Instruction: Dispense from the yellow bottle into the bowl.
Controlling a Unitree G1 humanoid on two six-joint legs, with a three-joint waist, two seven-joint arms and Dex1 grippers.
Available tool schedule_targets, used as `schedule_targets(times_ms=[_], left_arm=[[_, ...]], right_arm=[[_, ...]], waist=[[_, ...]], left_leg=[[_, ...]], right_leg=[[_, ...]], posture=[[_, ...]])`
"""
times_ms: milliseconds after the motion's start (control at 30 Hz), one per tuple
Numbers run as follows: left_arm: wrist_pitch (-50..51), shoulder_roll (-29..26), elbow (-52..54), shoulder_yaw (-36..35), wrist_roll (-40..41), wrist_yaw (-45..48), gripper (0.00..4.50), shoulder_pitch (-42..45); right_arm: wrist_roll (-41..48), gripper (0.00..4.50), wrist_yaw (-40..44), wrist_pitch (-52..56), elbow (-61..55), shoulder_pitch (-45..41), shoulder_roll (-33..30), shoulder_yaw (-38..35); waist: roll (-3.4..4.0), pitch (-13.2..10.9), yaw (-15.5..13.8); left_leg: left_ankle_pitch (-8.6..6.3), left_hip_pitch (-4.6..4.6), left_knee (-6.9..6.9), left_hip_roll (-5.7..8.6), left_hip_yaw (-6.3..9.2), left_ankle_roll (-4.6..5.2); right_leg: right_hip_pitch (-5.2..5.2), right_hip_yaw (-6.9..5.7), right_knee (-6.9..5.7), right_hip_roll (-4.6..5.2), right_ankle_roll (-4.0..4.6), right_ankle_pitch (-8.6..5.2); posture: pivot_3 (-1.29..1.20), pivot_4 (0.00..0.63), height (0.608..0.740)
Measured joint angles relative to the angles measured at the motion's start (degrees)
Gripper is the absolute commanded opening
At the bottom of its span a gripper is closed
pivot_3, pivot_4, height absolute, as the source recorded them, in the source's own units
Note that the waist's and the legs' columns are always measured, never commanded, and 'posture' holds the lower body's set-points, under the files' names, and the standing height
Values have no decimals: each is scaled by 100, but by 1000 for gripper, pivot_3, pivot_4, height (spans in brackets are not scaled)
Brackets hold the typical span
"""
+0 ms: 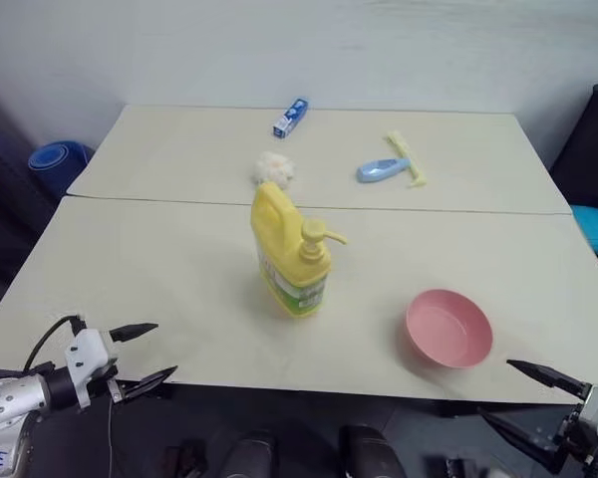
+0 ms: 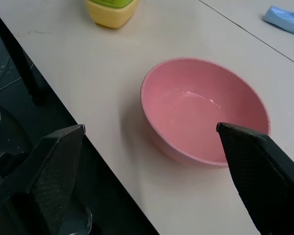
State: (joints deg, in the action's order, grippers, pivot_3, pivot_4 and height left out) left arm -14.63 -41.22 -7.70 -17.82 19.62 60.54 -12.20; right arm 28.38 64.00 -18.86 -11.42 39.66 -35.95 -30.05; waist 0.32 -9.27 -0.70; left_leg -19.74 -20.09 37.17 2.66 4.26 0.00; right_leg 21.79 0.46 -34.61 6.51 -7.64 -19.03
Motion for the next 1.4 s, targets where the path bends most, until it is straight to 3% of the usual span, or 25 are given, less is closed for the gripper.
schedule_targets(times_ms=[167, 300, 433, 567, 667, 833, 1067, 1267, 1400], left_arm=[[632, -20, 234, 292, 136, 97, 4477, 255], [1699, -168, 859, 837, 821, 798, 4477, 887], [2322, -39, 1540, 1088, 1374, 972, 4477, 1683], [2616, 76, 2055, 1350, 1621, 1066, 4477, 1918], [2662, 265, 2107, 1478, 1627, 1051, 4477, 2008], [2662, 449, 2135, 1532, 1596, 880, 4477, 1991], [2724, 434, 2295, 1571, 1576, 771, 4477, 1858], [2732, 422, 2299, 1574, 1548, 703, 4477, 1873], [2732, 410, 2304, 1574, 1506, 660, 4500, 1876]], right_arm=[[15, 4500, -207, 34, -268, 128, 153, -37], [79, 4500, -175, 8, -246, 719, 209, -683], [56, 4500, -185, 2, 3, 843, 241, -933], [38, 4500, -460, 255, -241, 798, 285, -903], [41, 4500, -829, 851, -1064, 618, 237, -579], [-131, 4500, -1960, 2584, -2440, -234, 23, 606], [-846, 4500, -3200, 4307, -2619, -1517, 31, 2043], [-1297, 4500, -3602, 4750, -2373, -1864, 66, 2381], [-1493, 3212, -3607, 4728, -2111, -1888, 100, 2544]], waist=[[10, -5, -6], [13, -8, -94], [16, -8, -34], [32, -8, 100], [30, -10, 94], [25, -11, 59], [23, -11, 2], [22, -11, -26], [22, -11, -19]], left_leg=[[1, 0, 5, 1, 0, -1], [0, -2, 8, 2, 12, -1], [1, 3, 6, 1, 6, -4], [2, 14, 0, -11, -7, -11], [5, 26, 6, -15, -13, -16], [6, 23, 13, -14, -5, -19], [9, -18, 29, -4, 12, -20], [11, -18, 32, 0, 4, -17], [12, -18, 30, -1, -1, -17]], right_leg=[[0, 2, -8, 0, -1, 1], [-8, -5, -3, 1, -1, 1], [-13, -1, -2, -2, -1, 1], [-13, -2, -7, -17, -1, 1], [-14, -2, -20, -24, -1, 1], [-15, 3, -20, -21, -1, 1], [20, -5, -26, -18, -1, 1], [22, -11, -33, -21, -1, 1], [26, -12, -37, -25, -1, 1]], posture=[[0, 150, 740], [0, 150, 740], [0, 150, 740], [0, 150, 740], [0, 150, 740], [0, 150, 740], [0, 150, 740], [0, 150, 740], [0, 150, 740]])
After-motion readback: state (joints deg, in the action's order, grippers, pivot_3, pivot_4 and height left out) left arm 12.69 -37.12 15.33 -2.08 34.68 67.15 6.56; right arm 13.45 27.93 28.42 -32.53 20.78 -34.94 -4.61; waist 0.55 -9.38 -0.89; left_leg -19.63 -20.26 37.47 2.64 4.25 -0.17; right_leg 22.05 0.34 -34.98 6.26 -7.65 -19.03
